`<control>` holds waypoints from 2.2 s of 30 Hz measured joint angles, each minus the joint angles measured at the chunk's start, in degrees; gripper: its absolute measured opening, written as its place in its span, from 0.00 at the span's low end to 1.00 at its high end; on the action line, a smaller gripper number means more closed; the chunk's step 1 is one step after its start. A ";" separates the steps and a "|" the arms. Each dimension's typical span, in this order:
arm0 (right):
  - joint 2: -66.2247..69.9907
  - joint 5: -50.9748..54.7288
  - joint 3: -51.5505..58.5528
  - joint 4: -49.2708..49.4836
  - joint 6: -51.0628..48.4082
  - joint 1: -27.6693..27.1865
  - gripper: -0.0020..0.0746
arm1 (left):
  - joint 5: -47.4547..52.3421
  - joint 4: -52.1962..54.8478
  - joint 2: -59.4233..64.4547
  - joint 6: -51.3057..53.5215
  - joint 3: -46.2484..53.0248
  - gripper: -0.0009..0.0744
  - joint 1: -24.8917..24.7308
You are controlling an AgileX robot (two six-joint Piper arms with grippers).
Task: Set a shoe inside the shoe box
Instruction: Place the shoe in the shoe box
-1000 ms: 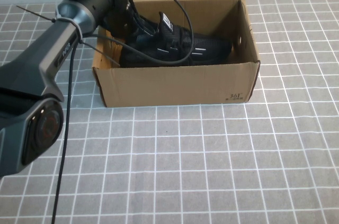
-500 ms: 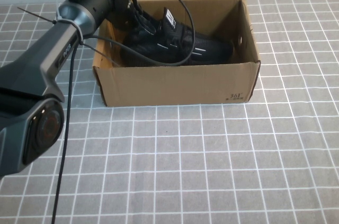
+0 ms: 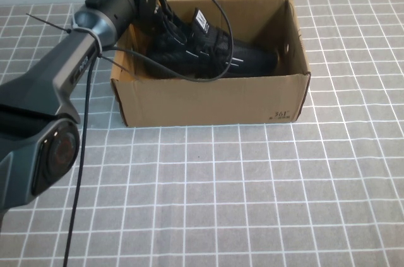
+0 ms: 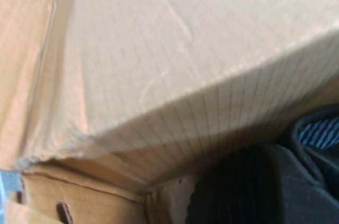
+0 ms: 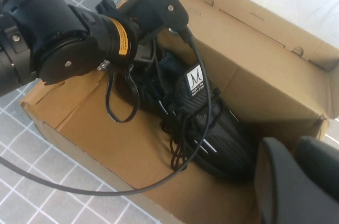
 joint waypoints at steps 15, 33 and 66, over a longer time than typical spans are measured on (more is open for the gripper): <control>0.00 0.00 0.00 0.00 -0.13 0.00 0.09 | 0.39 -3.57 0.24 0.00 0.00 0.21 1.92; -1.08 0.00 0.00 0.23 -0.13 0.00 0.09 | 16.02 -4.08 -6.38 -0.46 -5.45 0.59 2.17; -54.23 0.00 53.17 6.86 8.98 0.00 0.01 | 28.64 -4.94 -50.37 -0.81 19.04 0.01 2.17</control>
